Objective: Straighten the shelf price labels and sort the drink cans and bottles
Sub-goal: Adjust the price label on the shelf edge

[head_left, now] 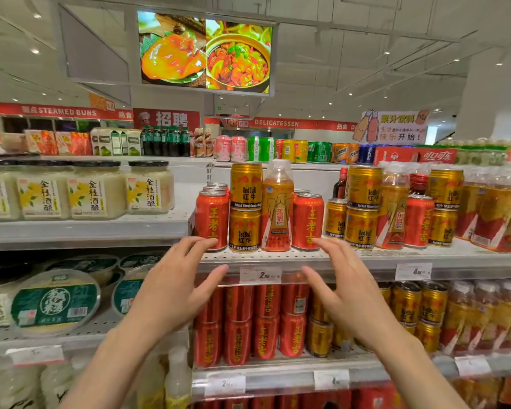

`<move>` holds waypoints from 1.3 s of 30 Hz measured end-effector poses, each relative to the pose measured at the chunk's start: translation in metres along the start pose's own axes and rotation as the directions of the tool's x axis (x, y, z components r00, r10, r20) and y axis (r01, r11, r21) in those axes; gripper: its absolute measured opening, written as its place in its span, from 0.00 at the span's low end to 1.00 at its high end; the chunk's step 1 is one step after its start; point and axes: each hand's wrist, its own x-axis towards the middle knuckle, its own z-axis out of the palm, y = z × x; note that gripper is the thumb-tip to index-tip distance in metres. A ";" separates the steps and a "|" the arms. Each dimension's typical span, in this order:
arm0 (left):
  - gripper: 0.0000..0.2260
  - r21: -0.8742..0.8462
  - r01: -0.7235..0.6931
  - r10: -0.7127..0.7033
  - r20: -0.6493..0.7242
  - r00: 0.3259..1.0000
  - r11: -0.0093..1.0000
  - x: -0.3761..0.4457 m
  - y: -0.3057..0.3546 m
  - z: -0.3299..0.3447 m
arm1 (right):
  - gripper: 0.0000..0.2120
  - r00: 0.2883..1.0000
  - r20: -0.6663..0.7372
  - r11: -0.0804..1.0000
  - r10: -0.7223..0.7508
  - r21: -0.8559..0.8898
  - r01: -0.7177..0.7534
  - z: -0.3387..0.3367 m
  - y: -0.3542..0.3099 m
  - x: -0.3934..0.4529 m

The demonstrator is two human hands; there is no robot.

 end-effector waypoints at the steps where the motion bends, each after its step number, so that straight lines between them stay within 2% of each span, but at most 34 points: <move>1: 0.27 0.003 0.010 -0.010 -0.002 1.000 1.000 0.006 0.001 0.003 | 0.28 1.000 -0.011 1.000 -0.019 -0.002 0.019 0.001 0.005 0.010; 6: 0.23 0.003 0.069 -0.069 0.013 0.998 0.998 0.028 0.014 0.018 | 0.27 0.988 0.015 0.988 -0.156 -0.012 0.156 0.008 0.018 0.055; 10: 0.19 -0.029 0.115 -0.116 -0.056 0.992 0.993 0.027 0.019 0.032 | 0.24 0.972 0.045 0.972 -0.230 -0.037 0.232 0.015 0.024 0.077; 13: 0.15 -0.036 0.091 -0.095 -0.118 0.988 0.995 0.015 0.021 0.040 | 0.22 0.950 0.075 0.951 -0.304 -0.030 0.307 0.026 0.027 0.081; 16: 0.12 -0.112 0.103 -0.118 -0.131 0.984 0.988 0.001 0.024 0.048 | 0.19 0.933 0.088 0.934 -0.349 -0.047 0.354 0.034 0.030 0.079; 19: 0.05 -0.208 0.192 -0.213 -0.085 0.973 0.959 -0.011 0.026 0.064 | 0.16 0.924 0.080 0.924 -0.374 -0.050 0.379 0.040 0.029 0.074; 21: 0.01 -0.307 0.304 -0.323 -0.012 0.946 0.902 -0.019 0.023 0.076 | 0.15 0.922 0.072 0.922 -0.381 -0.041 0.385 0.045 0.026 0.072; 22: 0.03 -0.372 0.369 -0.380 0.046 0.924 0.852 -0.022 0.021 0.083 | 0.14 0.922 0.068 0.922 -0.381 -0.044 0.385 0.047 0.024 0.071; 24: 0.06 -0.528 0.485 -0.474 0.168 0.864 0.697 -0.024 0.016 0.096 | 0.13 0.925 0.064 0.924 -0.375 -0.057 0.378 0.052 0.022 0.070; 27: 0.10 -0.685 0.558 -0.539 0.278 0.795 0.469 -0.020 0.015 0.106 | 0.14 0.932 0.042 0.931 -0.360 -0.055 0.362 0.056 0.021 0.068; 29: 0.11 -0.719 0.564 -0.546 0.304 0.781 0.406 -0.018 0.018 0.108 | 0.15 0.942 0.022 0.942 -0.335 -0.026 0.336 0.059 0.023 0.066; 30: 0.10 -0.708 0.550 -0.546 0.274 0.792 0.442 -0.019 0.019 0.109 | 0.15 0.945 0.013 0.945 -0.327 -0.015 0.327 0.060 0.024 0.066; 32: 0.10 -0.623 0.476 -0.516 0.133 0.846 0.620 -0.021 0.022 0.110 | 0.15 0.945 0.003 0.945 -0.327 -0.013 0.327 0.062 0.026 0.064; 35: 0.05 -0.441 0.277 -0.361 -0.117 0.925 0.854 -0.021 0.019 0.104 | 0.16 0.945 -0.008 0.945 -0.327 -0.001 0.327 0.064 0.029 0.062; 37: 0.07 -0.301 0.134 -0.203 -0.211 0.956 0.944 -0.017 0.015 0.100 | 0.16 0.945 -0.029 0.945 -0.326 0.013 0.327 0.065 0.030 0.061; 39: 0.11 -0.148 0.009 -0.043 -0.230 0.972 0.989 -0.011 0.010 0.096 | 0.17 0.946 -0.039 0.947 -0.321 0.015 0.322 0.067 0.030 0.061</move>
